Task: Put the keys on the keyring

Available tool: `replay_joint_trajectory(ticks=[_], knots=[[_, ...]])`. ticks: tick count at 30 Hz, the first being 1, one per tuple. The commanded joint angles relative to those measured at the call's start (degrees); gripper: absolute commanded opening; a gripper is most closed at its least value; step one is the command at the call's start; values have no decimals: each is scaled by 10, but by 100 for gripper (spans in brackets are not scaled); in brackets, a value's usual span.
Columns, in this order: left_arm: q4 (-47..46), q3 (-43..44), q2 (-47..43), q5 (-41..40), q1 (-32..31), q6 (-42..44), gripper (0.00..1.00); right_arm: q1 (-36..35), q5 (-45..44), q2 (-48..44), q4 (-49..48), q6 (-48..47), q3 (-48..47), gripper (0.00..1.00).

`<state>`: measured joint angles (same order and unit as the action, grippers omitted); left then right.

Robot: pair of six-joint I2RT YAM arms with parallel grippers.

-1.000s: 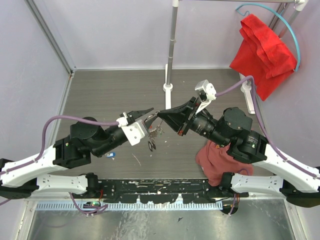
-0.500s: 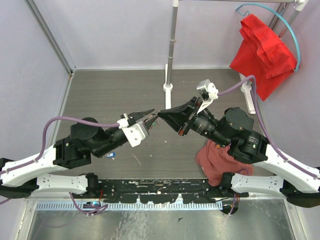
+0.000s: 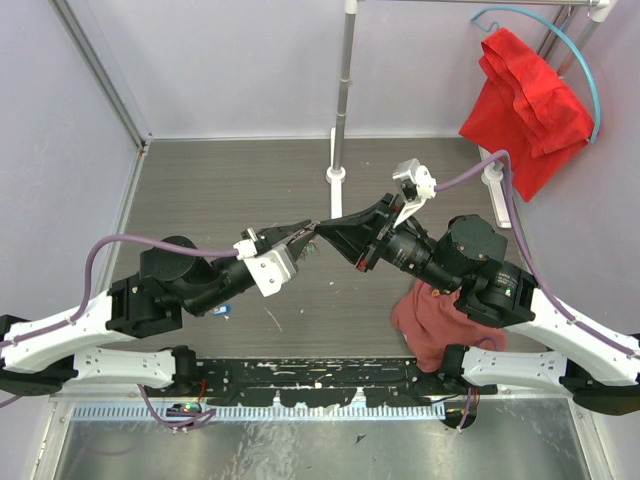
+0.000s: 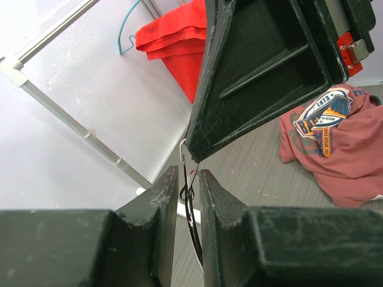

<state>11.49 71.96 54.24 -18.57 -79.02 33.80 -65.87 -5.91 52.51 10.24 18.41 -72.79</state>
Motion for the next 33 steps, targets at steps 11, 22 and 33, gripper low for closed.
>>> replay_joint_trajectory(ticks=[11, 22, 33], knots=[[-30, 5, 5, -8, -8, 9, 24, -1, 3, -3, -51, 7, -13, 1], [-13, 15, 7, -16, -11, 6, 0, -1, -1, -6, -47, 7, -14, 1], [21, 25, 8, -28, -11, 26, 0, -1, -37, -38, -30, -13, -16, 30]])
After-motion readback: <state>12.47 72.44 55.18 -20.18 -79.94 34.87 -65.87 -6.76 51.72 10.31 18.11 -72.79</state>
